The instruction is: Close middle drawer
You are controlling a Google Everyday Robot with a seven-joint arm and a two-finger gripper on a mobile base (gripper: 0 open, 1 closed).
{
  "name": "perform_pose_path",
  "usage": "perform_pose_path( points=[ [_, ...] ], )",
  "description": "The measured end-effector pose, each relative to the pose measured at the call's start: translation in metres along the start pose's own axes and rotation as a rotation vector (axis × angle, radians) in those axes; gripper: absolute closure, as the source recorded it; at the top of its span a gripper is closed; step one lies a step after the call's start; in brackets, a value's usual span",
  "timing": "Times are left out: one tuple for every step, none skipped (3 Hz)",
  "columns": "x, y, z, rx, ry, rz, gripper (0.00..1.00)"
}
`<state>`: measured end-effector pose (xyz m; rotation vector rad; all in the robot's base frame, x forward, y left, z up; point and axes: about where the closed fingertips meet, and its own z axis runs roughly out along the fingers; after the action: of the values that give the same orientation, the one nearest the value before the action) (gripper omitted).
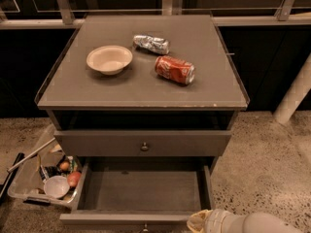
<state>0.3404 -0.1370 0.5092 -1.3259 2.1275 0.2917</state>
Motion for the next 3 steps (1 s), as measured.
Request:
perform_pose_path(
  points=[
    [0.017, 0.008, 0.030, -0.002, -0.031, -0.002, 1.00],
    [0.024, 0.015, 0.056, -0.030, -0.052, -0.020, 1.00],
    [0.022, 0.022, 0.074, -0.063, -0.072, -0.058, 1.00]
  ],
)
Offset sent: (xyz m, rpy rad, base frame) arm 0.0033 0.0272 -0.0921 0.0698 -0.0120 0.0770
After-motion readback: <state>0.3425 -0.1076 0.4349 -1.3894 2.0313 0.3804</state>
